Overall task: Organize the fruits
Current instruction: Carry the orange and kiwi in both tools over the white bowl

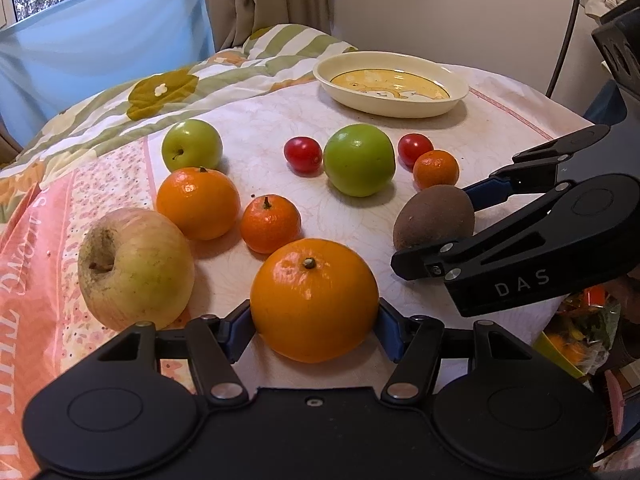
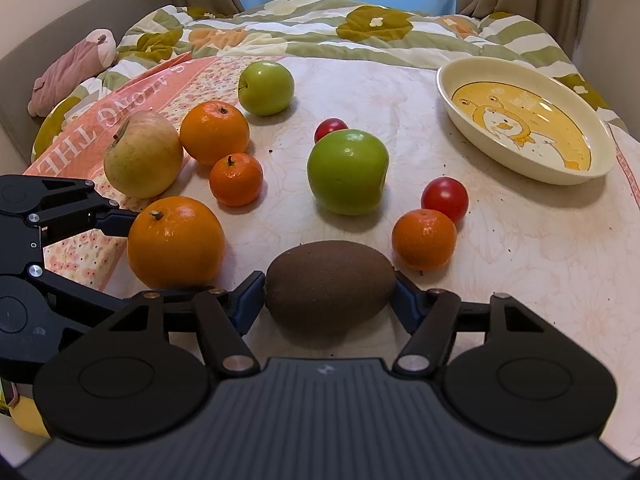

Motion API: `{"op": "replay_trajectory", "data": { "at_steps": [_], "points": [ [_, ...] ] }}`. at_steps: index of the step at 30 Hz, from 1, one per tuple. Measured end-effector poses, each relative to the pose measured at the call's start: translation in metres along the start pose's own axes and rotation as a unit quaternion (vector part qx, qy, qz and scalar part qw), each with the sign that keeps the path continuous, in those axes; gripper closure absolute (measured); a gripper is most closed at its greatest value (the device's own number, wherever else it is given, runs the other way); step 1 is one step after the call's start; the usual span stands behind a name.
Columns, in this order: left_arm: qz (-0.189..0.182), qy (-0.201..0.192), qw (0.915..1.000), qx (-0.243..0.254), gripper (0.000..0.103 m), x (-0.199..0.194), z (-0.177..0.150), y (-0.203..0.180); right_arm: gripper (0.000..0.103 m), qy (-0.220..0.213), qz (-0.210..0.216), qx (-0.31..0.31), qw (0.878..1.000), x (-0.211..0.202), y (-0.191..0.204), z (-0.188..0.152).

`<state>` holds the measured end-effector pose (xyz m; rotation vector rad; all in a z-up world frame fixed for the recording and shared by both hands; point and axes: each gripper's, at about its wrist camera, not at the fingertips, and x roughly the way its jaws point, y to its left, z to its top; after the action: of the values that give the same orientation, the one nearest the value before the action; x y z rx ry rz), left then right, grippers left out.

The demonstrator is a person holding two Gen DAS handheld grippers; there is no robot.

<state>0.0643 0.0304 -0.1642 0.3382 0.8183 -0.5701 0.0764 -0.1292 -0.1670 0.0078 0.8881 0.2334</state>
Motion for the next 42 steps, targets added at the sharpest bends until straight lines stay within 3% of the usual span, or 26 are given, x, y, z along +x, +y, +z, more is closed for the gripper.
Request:
{"op": "replay_trajectory", "data": {
  "at_steps": [14, 22, 32, 42],
  "points": [
    [0.009, -0.040, 0.9991, 0.010, 0.037, -0.012, 0.004, -0.008, 0.022, -0.008, -0.003, 0.002, 1.000, -0.007, -0.004, -0.001],
    [0.014, -0.059, 0.9982, 0.003, 0.037, -0.030, 0.025, -0.012, 0.022, -0.035, -0.015, 0.018, 0.999, -0.039, -0.019, 0.012],
    [0.021, -0.081, 0.9965, -0.003, 0.037, -0.048, 0.096, -0.030, 0.022, -0.091, -0.042, 0.034, 0.994, -0.097, -0.070, 0.058],
    [0.048, -0.099, 0.9939, -0.006, 0.037, -0.024, 0.178, -0.051, 0.022, -0.105, -0.040, 0.030, 0.993, -0.108, -0.150, 0.107]
  ]
}}
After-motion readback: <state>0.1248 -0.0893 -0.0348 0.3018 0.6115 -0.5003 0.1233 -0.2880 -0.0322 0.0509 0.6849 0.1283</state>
